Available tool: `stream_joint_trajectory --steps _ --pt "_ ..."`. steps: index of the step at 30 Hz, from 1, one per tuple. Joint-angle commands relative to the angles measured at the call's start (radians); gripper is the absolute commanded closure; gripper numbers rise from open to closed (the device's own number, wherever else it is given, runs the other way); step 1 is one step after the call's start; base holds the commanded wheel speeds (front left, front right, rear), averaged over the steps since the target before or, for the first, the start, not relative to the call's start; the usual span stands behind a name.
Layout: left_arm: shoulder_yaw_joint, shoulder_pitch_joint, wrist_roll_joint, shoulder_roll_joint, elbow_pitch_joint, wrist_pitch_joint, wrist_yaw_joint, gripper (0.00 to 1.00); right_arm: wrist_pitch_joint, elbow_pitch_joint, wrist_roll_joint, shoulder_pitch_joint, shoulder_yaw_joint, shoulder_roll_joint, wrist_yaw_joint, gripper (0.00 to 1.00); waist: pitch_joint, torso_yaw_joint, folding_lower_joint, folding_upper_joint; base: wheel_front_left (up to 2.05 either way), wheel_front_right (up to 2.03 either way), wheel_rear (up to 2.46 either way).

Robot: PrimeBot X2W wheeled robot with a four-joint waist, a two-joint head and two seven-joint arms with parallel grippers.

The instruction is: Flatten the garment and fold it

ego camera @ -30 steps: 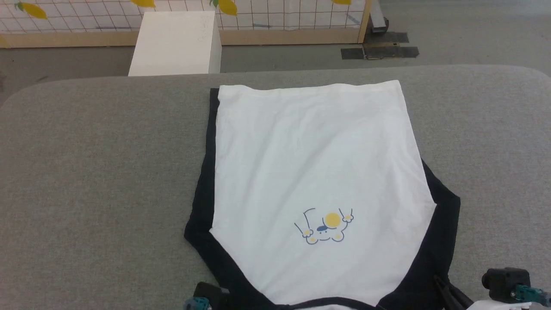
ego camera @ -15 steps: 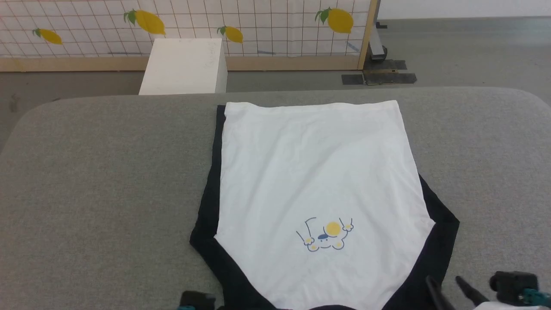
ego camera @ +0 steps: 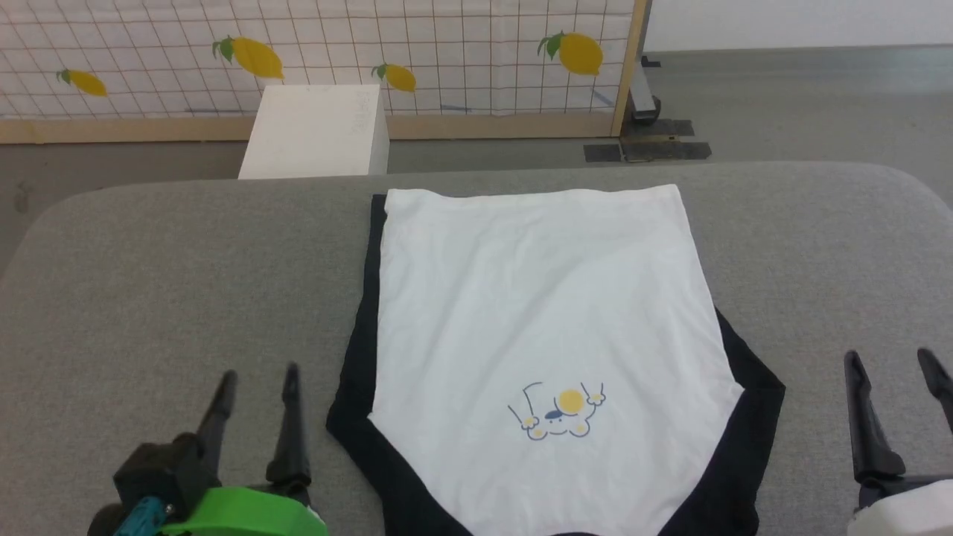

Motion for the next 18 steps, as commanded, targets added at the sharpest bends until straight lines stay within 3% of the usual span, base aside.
stream_joint_trajectory --steps 1,6,9,13,18 --pt "0.011 -0.012 0.035 -0.014 -0.008 -0.026 0.026 0.0 -0.03 -0.015 -0.035 -0.019 0.005 0.008 -0.001 0.0 -0.008 -0.005 0.0001 0.0 0.0 0.0 0.0" --pt "0.01 0.012 0.151 -0.055 0.009 -0.061 0.066 0.0 -0.094 -0.016 -0.116 -0.014 0.029 0.016 -0.001 0.0 -0.023 -0.013 0.0001 0.0 0.0 0.0 0.0" --pt "0.009 0.035 0.203 -0.088 0.037 -0.066 0.071 0.0 -0.111 0.004 -0.096 -0.001 0.02 0.018 -0.001 0.0 -0.03 -0.013 0.0001 0.0 0.0 0.0 0.0" --pt "0.023 0.051 0.236 -0.121 0.058 -0.067 0.052 0.0 -0.119 0.017 -0.053 0.015 0.017 0.019 -0.001 0.0 -0.03 -0.011 0.0001 0.0 0.0 0.0 0.0" --pt "0.058 -0.026 0.232 -0.075 0.061 -0.048 -0.018 0.0 -0.118 0.009 -0.034 0.008 0.014 0.019 -0.001 0.0 0.003 -0.002 0.0001 0.0 0.0 0.0 0.0"
